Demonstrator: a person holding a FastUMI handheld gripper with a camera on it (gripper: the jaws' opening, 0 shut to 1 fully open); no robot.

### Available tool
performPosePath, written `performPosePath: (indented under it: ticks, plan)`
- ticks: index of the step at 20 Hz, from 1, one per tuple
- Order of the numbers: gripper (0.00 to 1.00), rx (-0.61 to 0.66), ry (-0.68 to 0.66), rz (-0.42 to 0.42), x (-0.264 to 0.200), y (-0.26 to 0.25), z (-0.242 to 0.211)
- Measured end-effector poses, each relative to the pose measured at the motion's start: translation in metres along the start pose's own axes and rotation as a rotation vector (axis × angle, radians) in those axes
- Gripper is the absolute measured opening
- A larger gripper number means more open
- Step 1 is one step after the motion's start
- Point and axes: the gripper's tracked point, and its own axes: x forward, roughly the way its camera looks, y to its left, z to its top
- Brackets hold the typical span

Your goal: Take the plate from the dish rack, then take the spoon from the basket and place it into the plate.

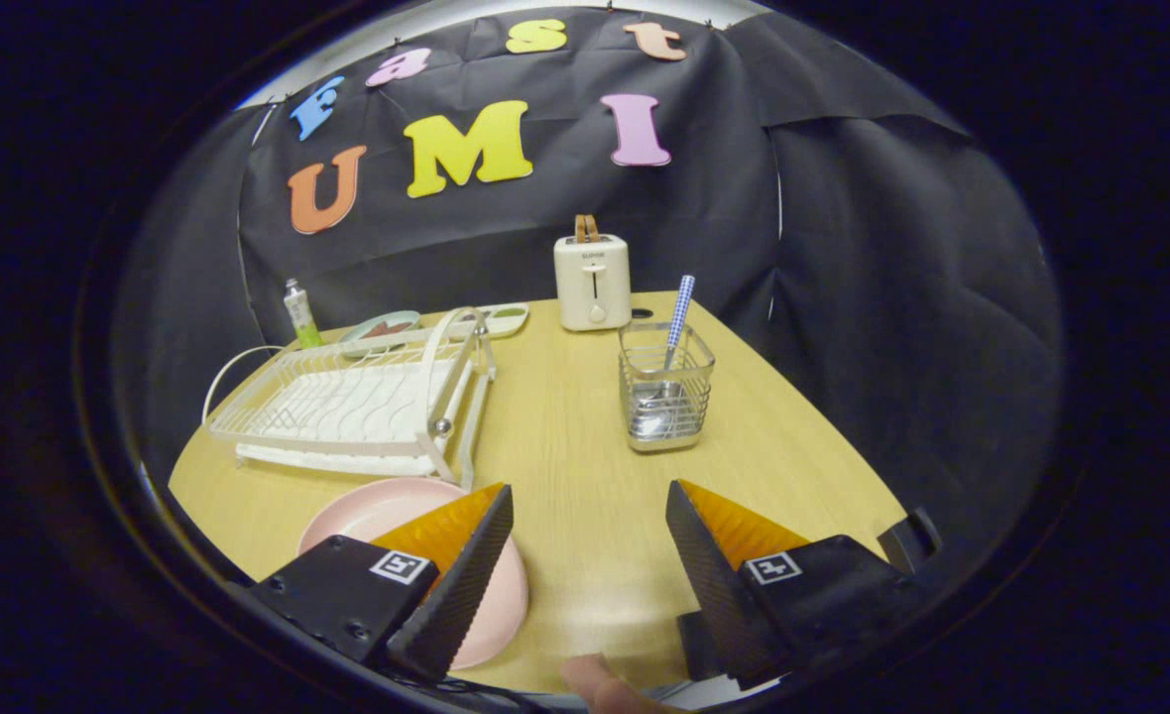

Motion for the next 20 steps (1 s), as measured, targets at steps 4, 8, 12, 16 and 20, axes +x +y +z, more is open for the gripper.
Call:
performPosePath:
  ticks: [4, 8, 12, 16, 20]
  plan:
    - [1.00, 0.010, -0.057, -0.019, 0.020, -0.020, 0.030]
    - [1.00, -0.007, -0.083, -0.041, 0.056, -0.041, 0.064]
    - [1.00, 0.030, -0.126, -0.026, 0.091, -0.054, 0.108]
    - [1.00, 0.038, -0.110, -0.068, 0.133, -0.080, 0.138]
    - [0.97, 0.057, -0.067, -0.037, 0.164, -0.082, 0.149]
